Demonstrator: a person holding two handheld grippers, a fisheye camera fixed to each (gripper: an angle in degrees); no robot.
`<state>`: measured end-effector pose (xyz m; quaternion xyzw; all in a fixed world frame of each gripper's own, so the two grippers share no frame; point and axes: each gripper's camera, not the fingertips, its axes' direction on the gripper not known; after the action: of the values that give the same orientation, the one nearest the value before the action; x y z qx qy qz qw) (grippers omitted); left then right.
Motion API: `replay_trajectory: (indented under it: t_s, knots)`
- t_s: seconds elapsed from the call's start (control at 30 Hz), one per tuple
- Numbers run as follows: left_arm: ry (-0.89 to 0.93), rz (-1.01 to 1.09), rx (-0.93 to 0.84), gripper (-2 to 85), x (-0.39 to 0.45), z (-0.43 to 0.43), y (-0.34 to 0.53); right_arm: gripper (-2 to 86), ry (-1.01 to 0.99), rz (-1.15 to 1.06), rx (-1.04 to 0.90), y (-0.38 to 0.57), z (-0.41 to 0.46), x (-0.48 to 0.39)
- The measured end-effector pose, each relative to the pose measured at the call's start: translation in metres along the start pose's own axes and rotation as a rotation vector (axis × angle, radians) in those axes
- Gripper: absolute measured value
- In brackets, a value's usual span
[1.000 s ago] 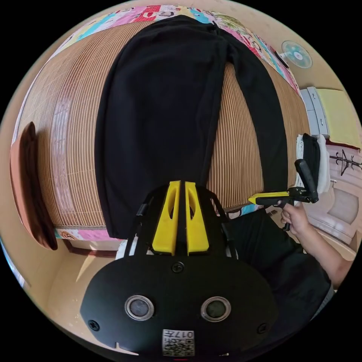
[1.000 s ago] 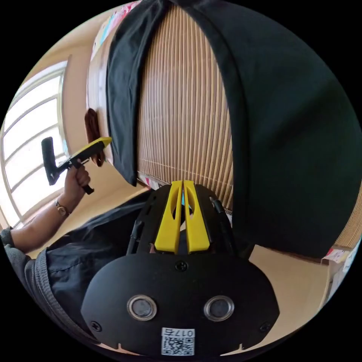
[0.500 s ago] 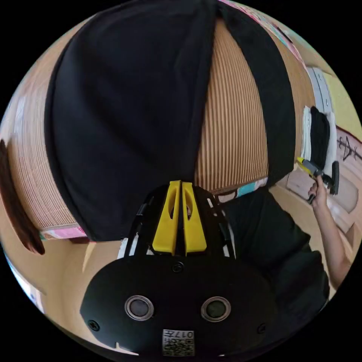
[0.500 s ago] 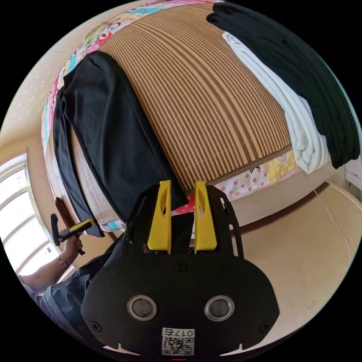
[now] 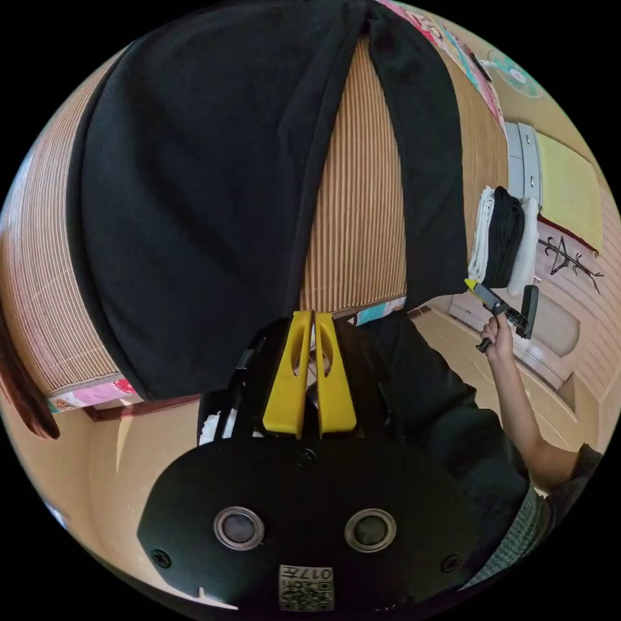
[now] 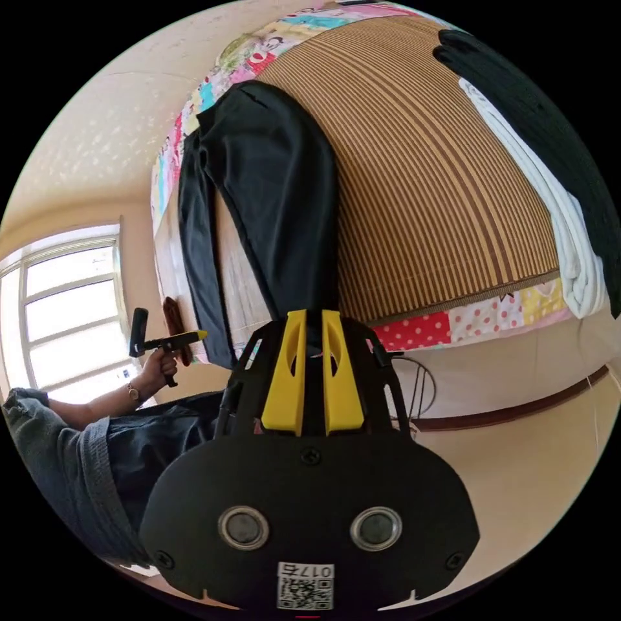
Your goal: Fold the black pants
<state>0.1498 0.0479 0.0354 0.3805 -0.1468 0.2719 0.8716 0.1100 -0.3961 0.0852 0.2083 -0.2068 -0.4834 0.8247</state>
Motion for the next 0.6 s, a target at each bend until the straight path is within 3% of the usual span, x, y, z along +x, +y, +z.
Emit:
replay_trajectory:
  t_s: [0.2,0.3,0.37,0.47,0.6]
  knots:
    - [0.200,0.207,0.138,9.5,0.096,-0.027,-0.021,3.3,-0.054,-0.226,-0.071,0.023,0.014,-0.090]
    - [0.279,0.256,0.083,13.6,0.132,-0.017,-0.042,3.3,-0.153,-0.350,-0.127,0.023,0.030,-0.127]
    - [0.209,0.259,0.025,13.0,0.146,-0.003,-0.052,3.4,-0.176,-0.451,-0.211,0.021,0.045,-0.146]
    - [0.044,0.245,0.015,5.1,0.157,0.015,-0.046,3.5,-0.071,-0.589,-0.410,0.012,0.059,-0.146]
    - [0.037,0.208,0.056,3.9,0.152,0.030,-0.020,4.0,0.147,-0.678,-0.602,-0.019,0.063,-0.120]
